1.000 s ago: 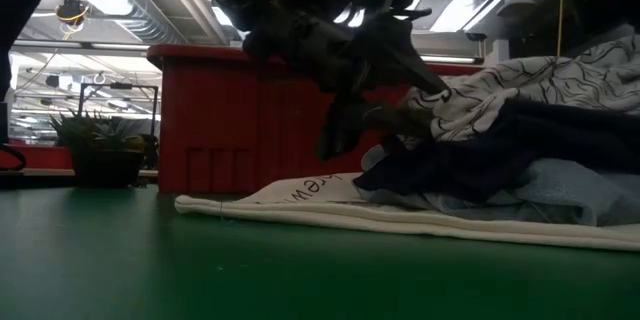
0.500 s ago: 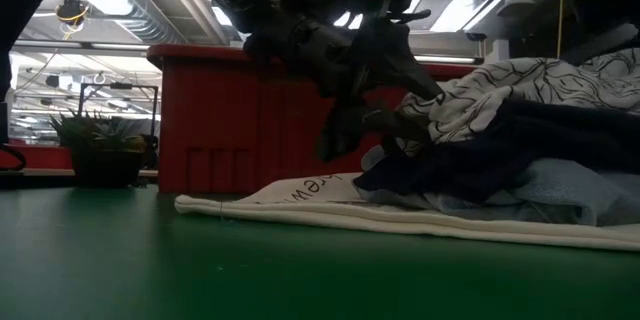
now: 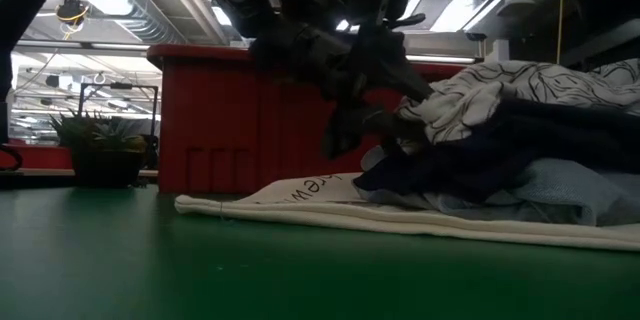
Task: Fold laundry
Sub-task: Fold the patterned white shirt
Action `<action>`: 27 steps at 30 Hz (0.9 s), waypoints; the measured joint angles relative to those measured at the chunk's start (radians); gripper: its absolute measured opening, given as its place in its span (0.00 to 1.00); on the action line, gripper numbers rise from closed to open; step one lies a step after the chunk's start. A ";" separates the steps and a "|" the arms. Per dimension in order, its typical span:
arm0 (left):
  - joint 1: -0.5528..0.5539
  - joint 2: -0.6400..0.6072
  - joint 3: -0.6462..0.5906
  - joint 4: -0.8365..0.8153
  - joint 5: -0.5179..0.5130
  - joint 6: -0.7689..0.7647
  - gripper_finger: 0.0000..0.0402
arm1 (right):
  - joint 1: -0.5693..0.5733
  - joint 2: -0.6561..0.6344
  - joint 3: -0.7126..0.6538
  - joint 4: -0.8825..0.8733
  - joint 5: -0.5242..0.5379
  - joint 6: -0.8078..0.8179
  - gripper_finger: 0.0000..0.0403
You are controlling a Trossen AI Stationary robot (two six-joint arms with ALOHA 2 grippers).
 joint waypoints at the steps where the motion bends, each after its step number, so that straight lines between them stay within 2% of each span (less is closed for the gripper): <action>1: 0.003 0.000 0.000 -0.003 0.001 0.000 0.38 | 0.000 -0.005 0.013 0.001 0.006 0.000 0.40; 7: 0.017 0.000 0.000 -0.044 0.018 0.046 0.38 | 0.001 -0.010 0.099 0.069 0.058 -0.085 0.40; 15: 0.020 -0.002 0.000 -0.052 0.017 0.098 0.38 | 0.027 0.013 0.110 0.314 0.109 -0.230 0.39; 23: 0.020 -0.002 0.000 -0.050 -0.076 0.117 0.38 | 0.119 0.168 0.110 0.360 0.333 -0.289 0.39; 27: 0.011 -0.002 0.000 -0.035 -0.156 0.116 0.38 | 0.119 0.276 0.110 0.351 0.359 -0.289 0.39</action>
